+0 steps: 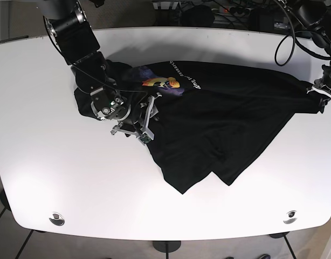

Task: Fold the T-shirt properly
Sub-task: 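Lay the black shirt flat and regrasp its edge with the right gripper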

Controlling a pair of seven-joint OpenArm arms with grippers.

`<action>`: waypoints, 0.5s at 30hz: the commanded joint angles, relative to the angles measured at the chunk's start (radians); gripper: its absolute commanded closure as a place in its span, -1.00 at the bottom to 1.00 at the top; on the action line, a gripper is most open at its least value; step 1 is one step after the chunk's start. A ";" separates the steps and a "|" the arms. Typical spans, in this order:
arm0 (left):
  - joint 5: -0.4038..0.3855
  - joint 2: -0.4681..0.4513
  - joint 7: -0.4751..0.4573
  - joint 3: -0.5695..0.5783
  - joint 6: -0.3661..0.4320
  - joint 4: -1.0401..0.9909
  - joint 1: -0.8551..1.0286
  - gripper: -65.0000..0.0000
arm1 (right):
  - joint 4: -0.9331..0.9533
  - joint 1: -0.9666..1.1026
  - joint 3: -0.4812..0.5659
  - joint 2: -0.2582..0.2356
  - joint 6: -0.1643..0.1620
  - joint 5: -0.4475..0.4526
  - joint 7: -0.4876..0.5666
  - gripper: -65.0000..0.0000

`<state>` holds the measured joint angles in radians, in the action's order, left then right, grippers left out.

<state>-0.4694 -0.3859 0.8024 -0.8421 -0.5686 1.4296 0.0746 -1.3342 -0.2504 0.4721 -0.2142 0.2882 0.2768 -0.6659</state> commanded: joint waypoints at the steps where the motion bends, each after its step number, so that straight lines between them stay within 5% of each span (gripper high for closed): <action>1: -0.015 -0.025 -0.022 -0.004 -0.001 0.015 -0.009 1.00 | -0.017 -0.019 -0.014 -0.009 -0.002 0.009 0.008 0.13; 3: -0.015 -0.025 -0.022 -0.004 -0.001 0.015 -0.009 1.00 | -0.017 -0.019 -0.031 -0.011 -0.001 0.011 0.008 0.21; 7: -0.015 -0.025 -0.022 -0.004 -0.001 0.015 -0.011 1.00 | -0.020 -0.019 -0.037 -0.012 -0.002 0.012 0.008 0.97; 10: -0.016 -0.025 -0.022 -0.009 -0.001 0.021 -0.012 1.00 | -0.026 -0.005 -0.057 -0.014 -0.004 0.019 0.008 0.95; 15: -0.018 -0.025 -0.018 -0.004 -0.001 0.118 -0.019 1.00 | -0.222 0.098 -0.299 0.011 -0.004 0.019 -0.002 0.95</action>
<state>-0.4690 -0.3855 0.8188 -0.8433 -0.5686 1.5242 0.0681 -1.5345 -0.1291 0.1619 -0.2073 0.2821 0.2874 -0.6930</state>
